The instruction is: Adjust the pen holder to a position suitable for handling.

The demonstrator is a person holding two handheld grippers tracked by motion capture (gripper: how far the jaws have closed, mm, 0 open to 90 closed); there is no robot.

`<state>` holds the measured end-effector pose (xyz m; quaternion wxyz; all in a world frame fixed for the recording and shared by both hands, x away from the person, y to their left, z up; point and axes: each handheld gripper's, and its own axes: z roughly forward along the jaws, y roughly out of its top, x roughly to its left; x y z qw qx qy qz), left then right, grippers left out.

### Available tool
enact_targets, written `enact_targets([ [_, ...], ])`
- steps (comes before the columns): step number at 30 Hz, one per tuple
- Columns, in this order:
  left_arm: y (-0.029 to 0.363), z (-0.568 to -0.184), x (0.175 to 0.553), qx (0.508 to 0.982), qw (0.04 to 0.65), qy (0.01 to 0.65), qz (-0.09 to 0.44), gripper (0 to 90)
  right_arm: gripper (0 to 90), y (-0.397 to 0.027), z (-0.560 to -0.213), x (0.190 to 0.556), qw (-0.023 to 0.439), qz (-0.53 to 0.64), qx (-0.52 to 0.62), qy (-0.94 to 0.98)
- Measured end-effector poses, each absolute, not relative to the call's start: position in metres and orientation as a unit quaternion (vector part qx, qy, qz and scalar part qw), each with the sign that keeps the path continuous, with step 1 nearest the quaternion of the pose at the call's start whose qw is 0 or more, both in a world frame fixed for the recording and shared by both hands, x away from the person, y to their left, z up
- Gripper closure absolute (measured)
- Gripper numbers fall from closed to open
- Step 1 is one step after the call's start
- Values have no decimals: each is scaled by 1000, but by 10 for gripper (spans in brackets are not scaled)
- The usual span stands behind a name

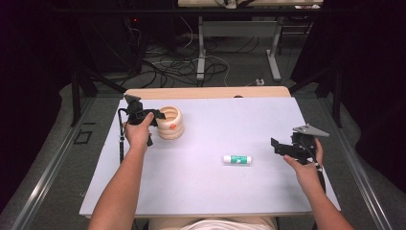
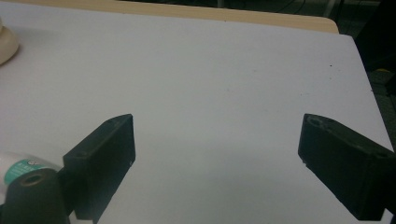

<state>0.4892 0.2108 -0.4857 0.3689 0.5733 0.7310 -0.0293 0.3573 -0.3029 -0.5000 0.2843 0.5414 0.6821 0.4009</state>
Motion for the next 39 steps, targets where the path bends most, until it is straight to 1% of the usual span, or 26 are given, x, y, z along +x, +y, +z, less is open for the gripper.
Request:
enact_targets([
  [11,214,-487,490,558,366,744,-34,588,115,-302,-501,357,281,399,541,685],
  [30,219,-488,491,533,376,756,-61,633,127,-304,-501,358,284,398,542,684],
  [39,218,-487,491,539,376,751,-72,637,131,-304,-501,358,283,399,542,684],
])
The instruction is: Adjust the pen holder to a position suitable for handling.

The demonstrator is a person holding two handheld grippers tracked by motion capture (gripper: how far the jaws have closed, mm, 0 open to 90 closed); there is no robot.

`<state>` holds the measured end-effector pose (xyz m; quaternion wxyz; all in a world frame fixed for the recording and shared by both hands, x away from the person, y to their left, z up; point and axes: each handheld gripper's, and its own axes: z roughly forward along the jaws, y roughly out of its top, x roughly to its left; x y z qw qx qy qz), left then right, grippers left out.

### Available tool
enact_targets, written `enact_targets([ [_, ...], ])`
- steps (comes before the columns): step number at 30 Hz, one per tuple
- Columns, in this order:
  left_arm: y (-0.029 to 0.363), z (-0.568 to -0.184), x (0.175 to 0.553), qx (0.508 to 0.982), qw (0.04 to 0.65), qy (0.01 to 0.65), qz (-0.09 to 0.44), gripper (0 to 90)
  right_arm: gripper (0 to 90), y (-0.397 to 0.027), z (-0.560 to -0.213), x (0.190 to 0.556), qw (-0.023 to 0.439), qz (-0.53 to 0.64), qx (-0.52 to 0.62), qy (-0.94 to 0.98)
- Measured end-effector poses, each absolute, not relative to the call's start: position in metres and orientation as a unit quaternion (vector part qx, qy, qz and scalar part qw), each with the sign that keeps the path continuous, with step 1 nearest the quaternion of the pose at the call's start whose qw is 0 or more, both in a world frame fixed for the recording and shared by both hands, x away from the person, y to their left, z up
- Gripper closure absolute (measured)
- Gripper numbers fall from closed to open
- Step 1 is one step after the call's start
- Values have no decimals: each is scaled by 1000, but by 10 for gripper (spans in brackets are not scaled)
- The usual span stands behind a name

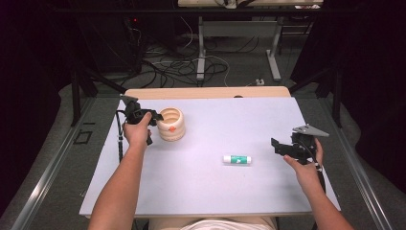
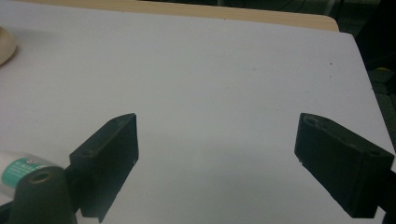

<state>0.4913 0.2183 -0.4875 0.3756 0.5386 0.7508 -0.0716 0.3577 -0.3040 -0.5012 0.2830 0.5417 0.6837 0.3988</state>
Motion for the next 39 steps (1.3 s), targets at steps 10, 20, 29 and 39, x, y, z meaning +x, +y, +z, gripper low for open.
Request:
enact_targets([
  [10,216,-486,490,554,365,743,-89,638,132,-303,-501,358,283,398,543,683],
  [20,200,-484,486,585,363,717,-104,638,132,-303,-502,358,282,399,542,683],
  [29,178,-483,480,625,354,685,-123,639,132,-302,-501,357,280,401,540,685],
  [39,159,-479,467,652,353,657,-140,640,132,-301,-502,357,283,399,540,685],
])
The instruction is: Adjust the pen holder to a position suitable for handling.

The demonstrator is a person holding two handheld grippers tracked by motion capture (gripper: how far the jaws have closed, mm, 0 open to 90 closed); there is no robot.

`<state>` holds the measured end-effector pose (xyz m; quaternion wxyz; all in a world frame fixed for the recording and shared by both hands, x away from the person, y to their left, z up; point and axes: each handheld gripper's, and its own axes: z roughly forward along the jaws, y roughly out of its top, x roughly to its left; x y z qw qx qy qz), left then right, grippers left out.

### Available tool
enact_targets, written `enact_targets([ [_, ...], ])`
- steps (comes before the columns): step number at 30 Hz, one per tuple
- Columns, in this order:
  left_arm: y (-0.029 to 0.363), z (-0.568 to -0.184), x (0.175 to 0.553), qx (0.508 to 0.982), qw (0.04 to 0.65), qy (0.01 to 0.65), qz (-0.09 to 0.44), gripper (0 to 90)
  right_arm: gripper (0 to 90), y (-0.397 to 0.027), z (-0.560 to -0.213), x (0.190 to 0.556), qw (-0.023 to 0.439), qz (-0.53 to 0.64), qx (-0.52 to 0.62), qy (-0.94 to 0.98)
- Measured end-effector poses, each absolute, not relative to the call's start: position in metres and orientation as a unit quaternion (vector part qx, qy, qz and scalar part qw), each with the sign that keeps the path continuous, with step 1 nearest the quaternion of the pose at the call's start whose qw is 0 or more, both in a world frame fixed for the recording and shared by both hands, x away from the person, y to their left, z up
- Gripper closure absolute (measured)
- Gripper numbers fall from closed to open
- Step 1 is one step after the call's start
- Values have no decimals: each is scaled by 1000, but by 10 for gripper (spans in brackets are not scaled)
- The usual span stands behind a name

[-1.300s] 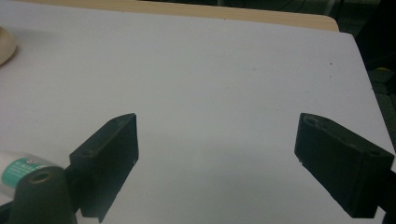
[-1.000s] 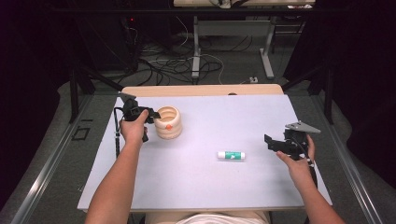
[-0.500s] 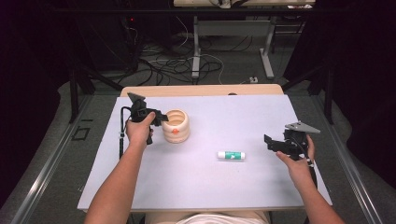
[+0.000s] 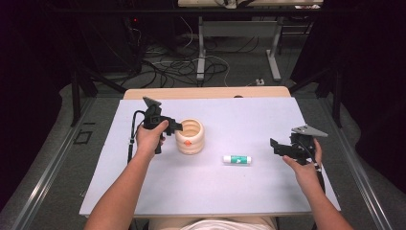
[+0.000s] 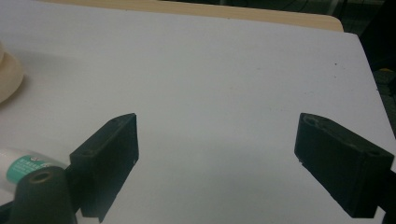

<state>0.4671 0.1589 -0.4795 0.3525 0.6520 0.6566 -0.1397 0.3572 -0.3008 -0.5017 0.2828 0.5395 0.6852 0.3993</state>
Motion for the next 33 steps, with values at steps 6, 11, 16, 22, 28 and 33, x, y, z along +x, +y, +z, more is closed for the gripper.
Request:
enact_targets([
  [6,152,-478,457,667,350,640,-148,640,132,-301,-502,357,283,398,535,690],
  [11,146,-476,450,681,351,624,-154,640,132,-301,-502,357,282,398,534,691],
  [16,140,-477,442,690,349,614,-156,640,132,-300,-501,357,282,398,534,691],
  [22,137,-481,435,700,343,604,-167,640,132,-299,-501,357,284,397,536,689],
  [28,136,-485,428,703,340,597,-183,640,132,-299,-501,357,282,397,533,692],
  [33,135,-488,423,707,337,592,-188,639,132,-298,-501,357,285,397,534,690],
])
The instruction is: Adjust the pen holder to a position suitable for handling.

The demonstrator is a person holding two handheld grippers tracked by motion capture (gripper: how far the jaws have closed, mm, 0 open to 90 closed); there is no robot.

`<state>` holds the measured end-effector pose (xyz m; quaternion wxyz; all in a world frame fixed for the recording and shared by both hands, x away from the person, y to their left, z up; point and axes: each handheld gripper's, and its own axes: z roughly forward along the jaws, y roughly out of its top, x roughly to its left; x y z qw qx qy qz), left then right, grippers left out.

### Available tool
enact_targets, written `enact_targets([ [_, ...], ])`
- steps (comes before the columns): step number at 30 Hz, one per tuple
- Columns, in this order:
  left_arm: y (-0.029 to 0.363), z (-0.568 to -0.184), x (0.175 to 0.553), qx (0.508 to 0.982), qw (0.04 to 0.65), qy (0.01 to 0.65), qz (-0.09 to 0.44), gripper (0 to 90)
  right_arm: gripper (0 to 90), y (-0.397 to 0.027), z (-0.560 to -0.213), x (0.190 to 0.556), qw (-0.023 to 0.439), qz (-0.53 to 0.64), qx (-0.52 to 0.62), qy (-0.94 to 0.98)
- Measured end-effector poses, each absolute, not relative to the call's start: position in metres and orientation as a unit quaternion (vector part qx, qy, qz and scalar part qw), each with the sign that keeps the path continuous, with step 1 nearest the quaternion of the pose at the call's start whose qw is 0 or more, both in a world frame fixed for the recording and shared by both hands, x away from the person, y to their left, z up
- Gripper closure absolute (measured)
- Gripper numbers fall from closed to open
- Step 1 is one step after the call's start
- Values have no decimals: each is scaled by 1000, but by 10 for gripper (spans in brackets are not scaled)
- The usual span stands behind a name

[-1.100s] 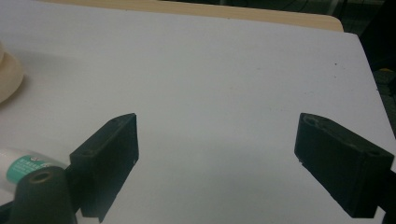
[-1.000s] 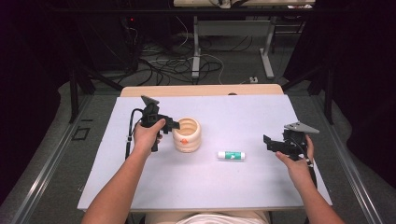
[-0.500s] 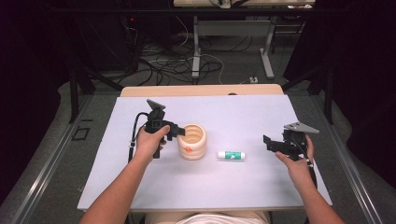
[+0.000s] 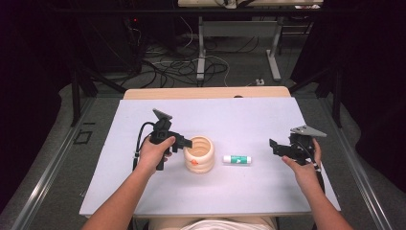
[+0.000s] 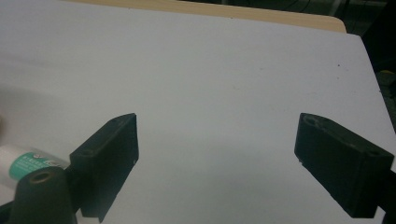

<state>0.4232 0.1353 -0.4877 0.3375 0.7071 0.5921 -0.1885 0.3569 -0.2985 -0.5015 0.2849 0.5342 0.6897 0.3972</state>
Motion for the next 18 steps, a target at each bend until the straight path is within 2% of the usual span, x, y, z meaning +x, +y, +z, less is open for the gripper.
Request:
enact_targets([
  [13,135,-489,420,706,346,591,-181,634,132,-298,-502,357,281,395,533,693],
  [18,134,-487,419,704,356,590,-174,592,132,-298,-502,357,280,395,532,694],
])
